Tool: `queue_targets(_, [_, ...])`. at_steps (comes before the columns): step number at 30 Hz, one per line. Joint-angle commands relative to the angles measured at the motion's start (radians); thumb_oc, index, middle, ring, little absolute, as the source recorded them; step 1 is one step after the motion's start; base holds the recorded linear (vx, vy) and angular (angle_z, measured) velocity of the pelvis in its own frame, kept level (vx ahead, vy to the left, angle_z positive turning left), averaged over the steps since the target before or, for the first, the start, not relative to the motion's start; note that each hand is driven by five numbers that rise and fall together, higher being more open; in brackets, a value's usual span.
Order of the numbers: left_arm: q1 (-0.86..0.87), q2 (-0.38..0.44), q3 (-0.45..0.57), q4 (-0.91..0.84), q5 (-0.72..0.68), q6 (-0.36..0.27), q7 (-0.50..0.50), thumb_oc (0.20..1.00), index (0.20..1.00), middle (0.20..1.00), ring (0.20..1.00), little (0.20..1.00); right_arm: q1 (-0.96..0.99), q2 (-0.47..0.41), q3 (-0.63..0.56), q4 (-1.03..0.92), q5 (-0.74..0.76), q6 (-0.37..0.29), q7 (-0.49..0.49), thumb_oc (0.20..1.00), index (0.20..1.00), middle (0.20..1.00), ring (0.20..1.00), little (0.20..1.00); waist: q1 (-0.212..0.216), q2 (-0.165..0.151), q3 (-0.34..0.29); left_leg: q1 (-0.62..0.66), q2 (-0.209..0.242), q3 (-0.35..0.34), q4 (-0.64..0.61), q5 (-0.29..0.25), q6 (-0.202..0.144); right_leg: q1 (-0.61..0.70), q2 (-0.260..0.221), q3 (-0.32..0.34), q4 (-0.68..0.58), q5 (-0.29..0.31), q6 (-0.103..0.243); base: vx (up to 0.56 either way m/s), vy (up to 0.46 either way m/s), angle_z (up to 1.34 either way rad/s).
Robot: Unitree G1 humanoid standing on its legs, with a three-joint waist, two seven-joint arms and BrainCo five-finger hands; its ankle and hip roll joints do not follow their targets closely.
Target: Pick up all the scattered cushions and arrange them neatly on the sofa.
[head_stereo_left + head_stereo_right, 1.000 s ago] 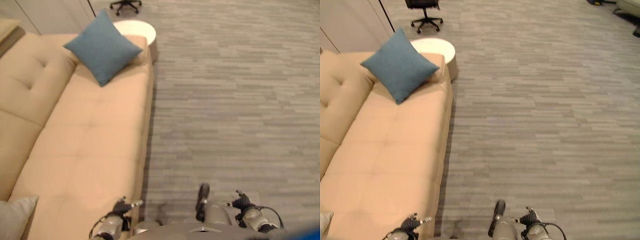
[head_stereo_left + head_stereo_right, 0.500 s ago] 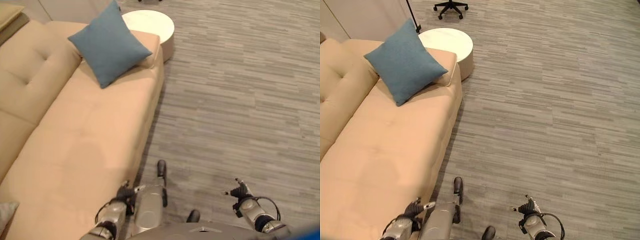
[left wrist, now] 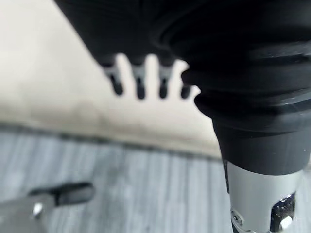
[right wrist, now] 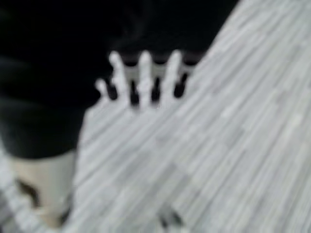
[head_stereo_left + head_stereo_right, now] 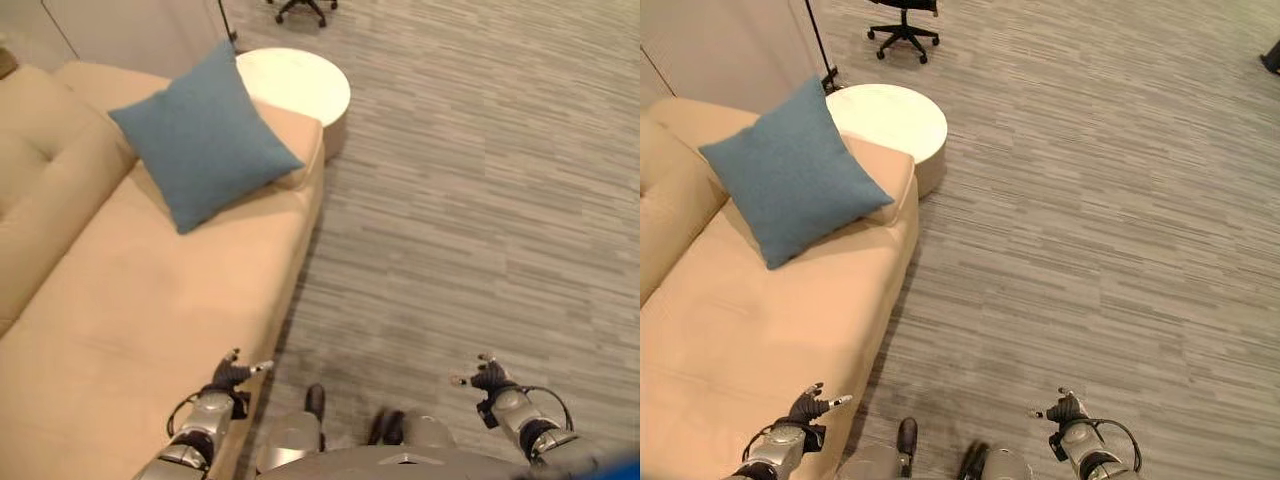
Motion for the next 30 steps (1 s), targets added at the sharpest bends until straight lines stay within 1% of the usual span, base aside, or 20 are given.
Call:
queue_targets(1, [0.009,0.010,-0.015,0.006,0.035,-0.022,-0.010,1.000,1.000,1.000,1.000,1.000,-0.020,-0.045,-0.013,-0.004,0.011,-0.028,-0.021,1.000,1.000,1.000,1.000,1.000,0.000,-0.017,-0.010,0.000,-0.053,-0.046,0.087,-0.055,-0.100,0.055,0.028,0.050,-0.075,0.152,0.023,0.26,-0.104,1.42])
queue_targets(3, [0.024,-0.009,-0.015,0.030,0.047,-0.027,-0.009,1.000,1.000,1.000,1.000,1.000,-0.020,-0.043,-0.009,0.017,0.009,-0.011,-0.013,1.000,1.000,1.000,1.000,1.000,-0.003,-0.024,-0.021,0.017,-0.064,-0.071,0.093,-0.083,-0.106,0.078,0.020,0.042,-0.094,0.165,0.022,0.36,-0.139,1.45])
queue_targets(5, [0.021,-0.012,-0.012,0.036,0.039,-0.021,-0.020,1.000,1.000,1.000,1.000,1.000,-0.010,-0.041,-0.029,-0.016,0.043,-0.014,-0.001,1.000,1.000,1.000,1.000,1.000,-0.014,-0.028,-0.034,0.023,-0.059,-0.096,0.158,-0.115,-0.132,0.126,0.019,0.006,-0.123,0.158,0.008,0.37,-0.208,0.76])
queue_targets(6, [0.016,-0.033,-0.021,0.033,0.041,-0.020,-0.026,1.000,1.000,1.000,1.000,1.000,-0.024,-0.034,-0.024,-0.013,0.077,-0.028,0.000,1.000,1.000,1.000,1.000,1.000,-0.009,-0.027,-0.010,-0.085,-0.028,-0.021,0.369,-0.066,-0.174,0.176,0.016,-0.017,-0.149,0.147,-0.014,0.12,-0.158,1.08])
queue_targets(8, [-0.013,-0.040,-0.034,0.015,0.026,-0.019,-0.024,1.000,1.000,1.000,1.000,1.000,-0.024,-0.028,-0.024,0.007,0.074,-0.023,-0.014,1.000,1.000,1.000,1.000,1.000,0.003,-0.040,0.011,-0.219,0.046,0.098,0.500,-0.033,-0.171,0.248,0.027,-0.076,-0.207,0.122,-0.044,0.12,-0.194,1.50])
queue_targets(9, [-0.013,-0.040,-0.034,0.015,0.026,-0.019,-0.024,1.000,1.000,1.000,1.000,1.000,-0.024,-0.028,-0.024,0.007,0.074,-0.023,-0.014,1.000,1.000,1.000,1.000,1.000,0.003,-0.040,0.010,-0.220,0.046,0.097,0.500,-0.032,-0.171,0.247,0.027,-0.076,-0.207,0.122,-0.044,0.25,-0.183,0.80])
queue_targets(11, [-0.022,-0.036,-0.047,0.010,0.025,-0.018,-0.020,1.000,1.000,1.000,1.000,1.000,-0.011,-0.028,-0.024,0.005,0.082,-0.029,-0.021,1.000,1.000,1.000,1.000,1.000,0.006,-0.044,0.005,-0.240,0.074,0.148,0.397,-0.053,-0.155,0.279,0.035,-0.111,-0.231,0.098,-0.034,0.25,-0.066,0.47])
queue_targets(12, [-0.025,-0.032,-0.050,0.010,0.030,-0.016,-0.016,1.000,1.000,1.000,1.000,1.000,-0.008,-0.025,-0.021,0.001,0.084,-0.031,-0.028,1.000,1.000,1.000,1.000,1.000,0.005,-0.042,-0.003,-0.245,0.083,0.168,0.277,-0.003,-0.161,0.291,0.042,-0.135,-0.231,0.084,-0.031,0.32,0.001,0.90])
queue_targets(14, [-0.025,-0.023,-0.049,0.008,0.035,-0.011,-0.008,1.000,1.000,1.000,1.000,1.000,-0.003,-0.018,-0.014,0.006,0.073,-0.024,-0.034,1.000,1.000,1.000,1.000,1.000,0.010,-0.032,-0.006,-0.248,0.111,0.226,0.171,0.053,-0.191,0.324,0.068,-0.152,-0.231,0.039,-0.033,0.38,0.025,0.68])
queue_targets(15, [-0.009,-0.021,-0.035,0.009,0.030,-0.013,-0.010,1.000,1.000,1.000,1.000,1.000,0.001,-0.004,-0.009,0.007,0.071,-0.025,-0.026,1.000,1.000,1.000,1.000,1.000,0.012,-0.042,-0.020,-0.224,0.107,0.230,0.154,0.049,-0.184,0.343,0.080,-0.168,-0.228,0.033,-0.032,0.31,0.075,0.33])
queue_targets(18, [0.004,-0.016,-0.027,0.014,0.029,-0.013,-0.010,1.000,1.000,1.000,1.000,1.000,0.006,0.005,0.002,0.006,0.059,-0.024,-0.024,1.000,1.000,1.000,1.000,1.000,0.024,-0.052,-0.024,-0.217,0.084,0.200,0.163,0.035,-0.177,0.354,0.080,-0.166,-0.206,0.018,-0.033,0.22,0.092,0.01])
queue_targets(19, [0.020,0.017,-0.005,0.021,0.055,-0.005,-0.031,1.000,1.000,1.000,1.000,1.000,-0.018,-0.039,0.016,-0.130,0.091,-0.072,0.063,1.000,1.000,1.000,1.000,1.000,0.036,-0.061,-0.035,-0.190,0.062,0.196,0.153,0.018,-0.163,0.356,0.067,-0.161,-0.157,0.007,-0.028,0.33,0.196,-0.03])
queue_targets(20, [0.041,0.026,-0.006,0.016,0.050,-0.011,-0.032,1.000,1.000,1.000,1.000,1.000,-0.112,-0.023,0.045,-0.227,0.114,-0.148,-0.015,1.000,1.000,1.000,1.000,1.000,0.069,-0.063,-0.041,-0.177,0.047,0.186,0.147,0.003,-0.151,0.351,0.060,-0.166,-0.114,-0.001,-0.024,0.25,0.233,0.03])
queue_targets(21, [0.051,0.027,0.000,0.017,0.060,-0.009,-0.038,1.000,1.000,1.000,1.000,1.000,-0.147,-0.025,0.040,-0.336,0.106,-0.115,-0.017,1.000,1.000,1.000,1.000,1.000,0.076,-0.065,-0.044,-0.173,0.038,0.194,0.138,0.011,-0.133,0.325,0.049,-0.166,-0.063,0.010,-0.019,0.09,0.126,0.12])
queue_targets(23, [0.053,0.025,0.008,0.010,0.053,-0.013,-0.025,1.000,1.000,1.000,1.000,1.000,-0.128,-0.021,0.041,-0.387,0.094,-0.132,-0.033,1.000,1.000,1.000,1.000,1.000,0.076,-0.064,-0.042,-0.151,0.033,0.198,0.135,-0.003,-0.122,0.296,0.035,-0.154,0.004,0.018,-0.002,0.11,0.152,0.13])
queue_targets(24, [0.036,0.028,0.023,0.009,0.050,-0.011,-0.017,1.000,1.000,1.000,1.000,1.000,-0.035,-0.031,0.016,-0.110,-0.022,-0.051,-0.027,1.000,1.000,1.000,1.000,1.000,0.049,-0.068,-0.038,-0.119,0.030,0.186,0.131,-0.024,-0.101,0.243,0.002,-0.136,0.144,0.075,0.037,0.16,0.157,0.22])
queue_targets(25, [0.036,0.028,0.023,0.009,0.050,-0.011,-0.017,1.000,1.000,1.000,1.000,1.000,-0.035,-0.031,0.016,-0.110,-0.022,-0.051,-0.027,1.000,1.000,1.000,1.000,1.000,0.049,-0.069,-0.038,-0.119,0.030,0.186,0.131,-0.024,-0.100,0.243,0.001,-0.136,0.145,0.074,0.037,0.15,0.125,0.42])
queue_targets(27, [0.032,0.045,0.019,0.001,0.055,-0.019,-0.006,1.000,1.000,1.000,1.000,1.000,-0.037,-0.031,0.001,-0.056,-0.023,-0.031,-0.018,1.000,1.000,1.000,1.000,1.000,0.039,-0.054,-0.028,-0.106,0.024,0.147,0.133,-0.034,-0.082,0.177,0.005,-0.098,0.272,0.100,0.045,0.14,0.082,0.65])
queue_targets(29, [0.040,0.048,0.017,0.010,0.047,-0.023,-0.010,1.000,1.000,1.000,1.000,1.000,-0.033,-0.030,-0.001,-0.041,-0.014,-0.019,0.002,1.000,1.000,1.000,1.000,1.000,0.027,-0.037,-0.027,-0.074,0.007,0.101,0.120,-0.039,-0.077,0.134,0.039,-0.042,0.287,0.095,0.036,0.27,0.053,0.53])
queue_targets(30, [0.042,0.045,0.013,0.014,0.048,-0.026,-0.013,1.000,1.000,1.000,1.000,1.000,-0.028,-0.028,0.000,-0.028,0.000,-0.018,0.007,1.000,1.000,1.000,1.000,1.000,0.021,-0.030,-0.027,-0.051,-0.004,0.063,0.106,-0.045,-0.078,0.119,0.042,-0.021,0.222,0.059,0.011,0.33,-0.004,0.52])
